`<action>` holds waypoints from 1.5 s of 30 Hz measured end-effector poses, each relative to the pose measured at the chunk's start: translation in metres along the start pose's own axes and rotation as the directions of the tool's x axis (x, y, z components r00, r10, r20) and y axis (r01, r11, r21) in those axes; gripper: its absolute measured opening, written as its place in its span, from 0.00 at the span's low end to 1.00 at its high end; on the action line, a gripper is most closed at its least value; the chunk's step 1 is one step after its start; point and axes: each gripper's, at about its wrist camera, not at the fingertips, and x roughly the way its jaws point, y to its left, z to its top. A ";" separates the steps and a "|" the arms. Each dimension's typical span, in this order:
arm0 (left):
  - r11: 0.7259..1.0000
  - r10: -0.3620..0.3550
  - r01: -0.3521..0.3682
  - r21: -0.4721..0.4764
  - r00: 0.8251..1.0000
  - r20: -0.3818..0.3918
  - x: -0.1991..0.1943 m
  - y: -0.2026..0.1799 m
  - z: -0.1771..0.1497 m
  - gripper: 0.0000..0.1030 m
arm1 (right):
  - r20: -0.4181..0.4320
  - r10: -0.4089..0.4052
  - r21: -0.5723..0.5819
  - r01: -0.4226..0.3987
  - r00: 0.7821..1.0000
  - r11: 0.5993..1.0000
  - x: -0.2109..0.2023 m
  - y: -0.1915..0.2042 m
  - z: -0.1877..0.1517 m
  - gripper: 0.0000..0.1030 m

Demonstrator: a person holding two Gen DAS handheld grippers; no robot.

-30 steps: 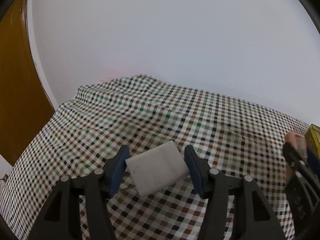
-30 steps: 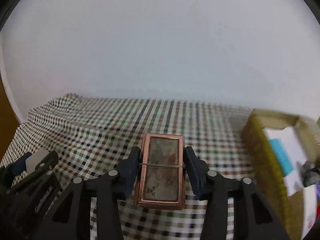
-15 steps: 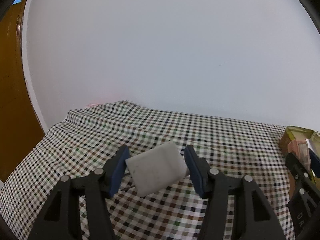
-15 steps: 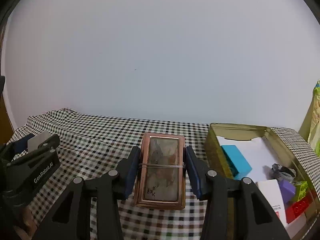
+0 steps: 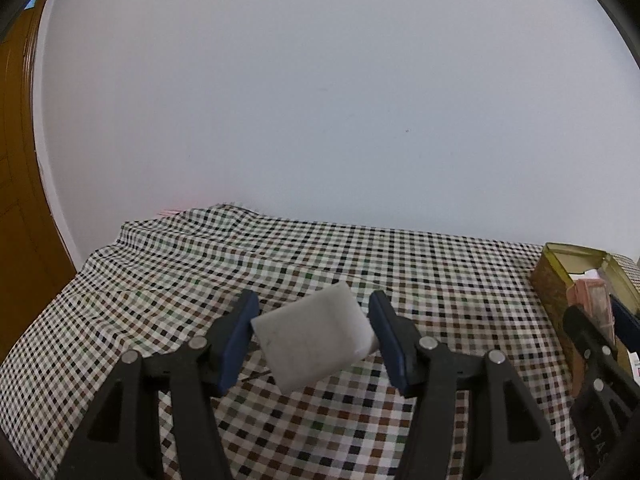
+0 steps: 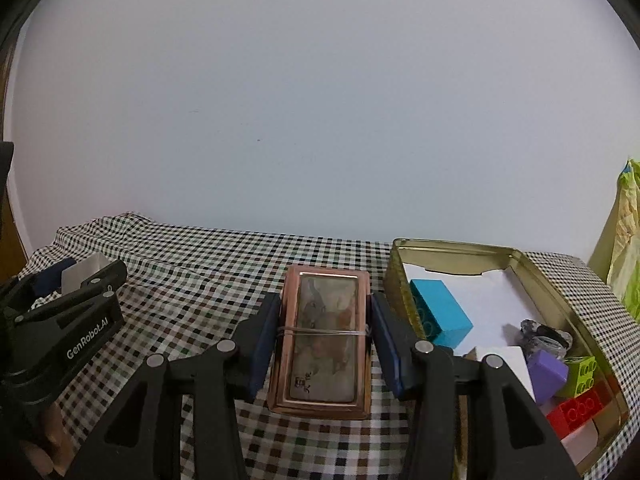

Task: Organize rigid objects
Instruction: 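Carry the white charger and copper card case over the gold tin with both tools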

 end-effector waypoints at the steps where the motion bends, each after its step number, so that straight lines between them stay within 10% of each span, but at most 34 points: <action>1: 1.000 0.001 -0.001 0.001 1.000 0.001 -0.001 -0.001 -0.001 0.55 | 0.005 -0.001 -0.003 0.001 1.000 1.000 -0.002 -0.001 0.000 0.47; 45: 0.996 -0.088 0.087 0.022 0.995 0.039 -0.070 -0.084 -0.022 0.55 | 0.081 -0.010 0.019 0.008 0.997 1.000 -0.021 -0.076 -0.010 0.47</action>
